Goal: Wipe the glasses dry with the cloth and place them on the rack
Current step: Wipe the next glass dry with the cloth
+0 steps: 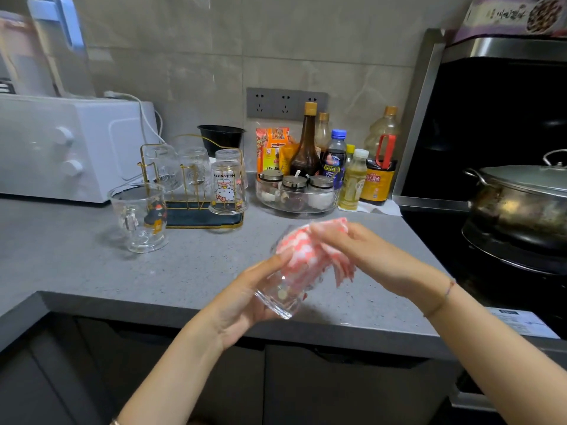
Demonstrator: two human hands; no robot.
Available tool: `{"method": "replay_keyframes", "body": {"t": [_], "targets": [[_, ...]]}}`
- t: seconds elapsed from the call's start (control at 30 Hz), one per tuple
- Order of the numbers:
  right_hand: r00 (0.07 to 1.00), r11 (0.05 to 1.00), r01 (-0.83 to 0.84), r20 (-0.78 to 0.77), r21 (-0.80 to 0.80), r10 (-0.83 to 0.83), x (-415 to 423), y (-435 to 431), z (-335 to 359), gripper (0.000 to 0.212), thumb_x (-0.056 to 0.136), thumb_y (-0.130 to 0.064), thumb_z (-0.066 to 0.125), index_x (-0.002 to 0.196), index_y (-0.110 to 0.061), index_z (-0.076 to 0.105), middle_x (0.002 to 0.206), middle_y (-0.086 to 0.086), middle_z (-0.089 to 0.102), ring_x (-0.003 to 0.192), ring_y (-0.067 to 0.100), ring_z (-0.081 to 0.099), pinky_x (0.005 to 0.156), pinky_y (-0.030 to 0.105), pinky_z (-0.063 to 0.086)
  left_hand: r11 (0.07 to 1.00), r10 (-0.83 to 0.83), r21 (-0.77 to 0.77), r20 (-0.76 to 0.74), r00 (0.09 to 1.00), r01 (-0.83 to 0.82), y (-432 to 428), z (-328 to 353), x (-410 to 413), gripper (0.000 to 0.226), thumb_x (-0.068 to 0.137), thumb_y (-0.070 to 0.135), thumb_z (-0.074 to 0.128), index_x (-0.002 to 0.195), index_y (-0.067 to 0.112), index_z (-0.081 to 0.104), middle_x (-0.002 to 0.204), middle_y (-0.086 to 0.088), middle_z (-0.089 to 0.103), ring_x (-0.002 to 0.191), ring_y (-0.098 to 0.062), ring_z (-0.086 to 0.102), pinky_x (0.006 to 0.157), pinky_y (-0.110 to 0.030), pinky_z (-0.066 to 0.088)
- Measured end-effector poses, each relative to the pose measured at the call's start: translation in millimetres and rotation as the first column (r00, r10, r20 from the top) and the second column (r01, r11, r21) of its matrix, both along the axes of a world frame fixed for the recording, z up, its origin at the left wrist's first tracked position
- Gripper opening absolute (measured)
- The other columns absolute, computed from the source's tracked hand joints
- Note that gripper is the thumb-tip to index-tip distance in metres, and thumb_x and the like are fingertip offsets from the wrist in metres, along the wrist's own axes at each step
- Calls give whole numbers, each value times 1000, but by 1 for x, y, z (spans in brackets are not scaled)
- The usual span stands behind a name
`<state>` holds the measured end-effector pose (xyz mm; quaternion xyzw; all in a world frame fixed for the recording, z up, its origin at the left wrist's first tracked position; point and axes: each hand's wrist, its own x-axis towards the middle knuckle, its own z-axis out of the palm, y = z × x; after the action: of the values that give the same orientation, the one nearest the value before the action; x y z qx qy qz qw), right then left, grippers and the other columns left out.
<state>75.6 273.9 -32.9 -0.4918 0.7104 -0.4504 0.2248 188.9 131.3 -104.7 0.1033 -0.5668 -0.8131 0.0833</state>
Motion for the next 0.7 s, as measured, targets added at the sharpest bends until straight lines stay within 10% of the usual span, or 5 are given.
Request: {"method": "replay_keyframes", "body": {"t": [0.2,0.57,0.7], "targets": [[973,975,-220,69,-43,222,6,11,-26,30,81,3,69,110,-3,63,104,4,74,96,16,71,81,21,53,992,-35,-114,91,995,46,1,-1,13,57,54,50,77,100,17,74,97,-7,76,79,-16,71,73,-31,59],[988,979,-82,117,-188,105,22,12,-44,24,77,-9,72,99,-15,69,97,-4,75,92,10,71,77,16,53,985,158,61,74,985,-162,15,-17,23,76,83,70,37,124,13,65,117,-12,71,113,-28,65,90,-40,51],[994,973,-57,80,-223,76,30,6,-57,25,80,-6,71,102,-18,68,102,-7,74,97,7,69,83,15,50,946,311,-108,29,950,-306,32,-19,20,82,78,73,29,128,17,62,116,-6,72,107,-18,68,83,-26,53]]}}
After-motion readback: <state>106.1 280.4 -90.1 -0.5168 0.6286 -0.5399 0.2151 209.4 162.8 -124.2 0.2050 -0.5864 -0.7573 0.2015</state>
